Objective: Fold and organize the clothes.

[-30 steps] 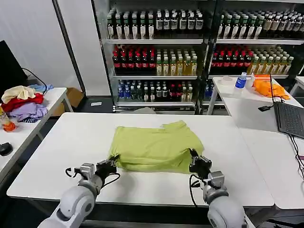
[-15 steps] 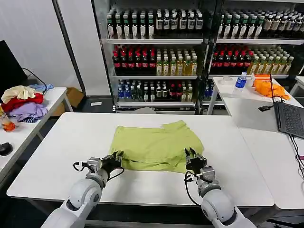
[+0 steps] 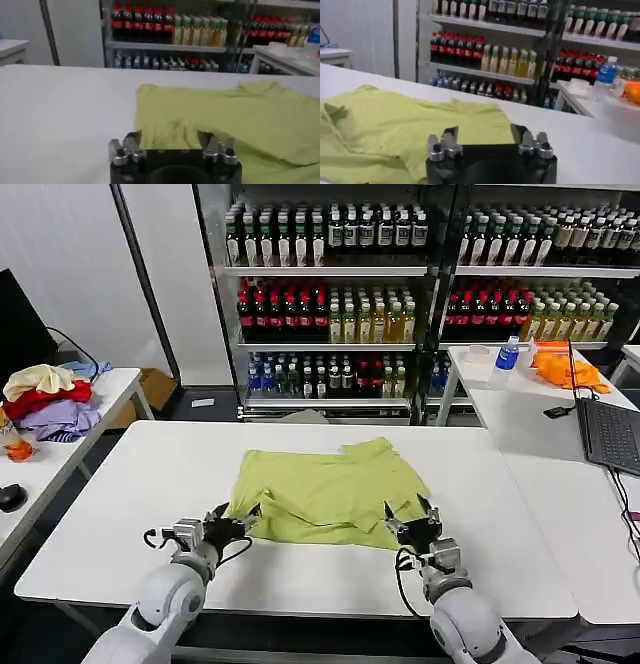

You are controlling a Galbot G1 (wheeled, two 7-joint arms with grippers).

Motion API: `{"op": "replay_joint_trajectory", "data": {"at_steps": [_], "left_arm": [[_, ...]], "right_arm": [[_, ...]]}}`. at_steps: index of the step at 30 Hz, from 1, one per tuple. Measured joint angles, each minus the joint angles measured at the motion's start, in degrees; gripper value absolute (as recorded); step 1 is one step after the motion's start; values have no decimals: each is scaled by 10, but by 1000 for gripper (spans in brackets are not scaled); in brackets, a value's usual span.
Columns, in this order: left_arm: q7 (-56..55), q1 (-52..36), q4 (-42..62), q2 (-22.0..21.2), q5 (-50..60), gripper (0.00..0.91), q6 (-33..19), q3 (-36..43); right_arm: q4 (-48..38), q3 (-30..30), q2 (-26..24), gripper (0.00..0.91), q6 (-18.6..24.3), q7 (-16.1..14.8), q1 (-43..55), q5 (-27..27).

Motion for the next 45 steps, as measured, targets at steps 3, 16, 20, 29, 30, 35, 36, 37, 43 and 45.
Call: {"op": "replay_joint_trajectory", "data": {"at_steps": [3,16,20,29,30,35,36,37,43,45], "left_arm": [[-1,-1,6,0,0,907,0,1],[4,6,10,1,5,101,-6,12],[6,6,15,1,6,20,-7,13],[12,13,20,2,10,20,-8,12],[12,14,20,2,10,20,-8,11],[12,21,15,2,9,20,-7,6],[12,23,13,2,8,20,-7,4],[13,25,11,3,7,20,-7,2],[16,38,-6,7,4,20,-8,-10],[16,45,-13,7,4,20,-8,-15]], "right_arm": [[5,10,1,907,-9,8,-17,9],[-1,33,6,524,-30,27,-55,50],[-7,32,8,0,-29,28,-54,58],[-13,30,7,0,-24,28,-49,67],[-13,30,6,0,-23,27,-48,67],[-13,34,1,0,-21,24,-49,70],[-12,35,0,0,-21,24,-50,70],[-11,35,-1,0,-21,22,-51,71],[-4,43,-8,0,-20,19,-60,75],[1,46,-10,0,-20,18,-64,76]]}}
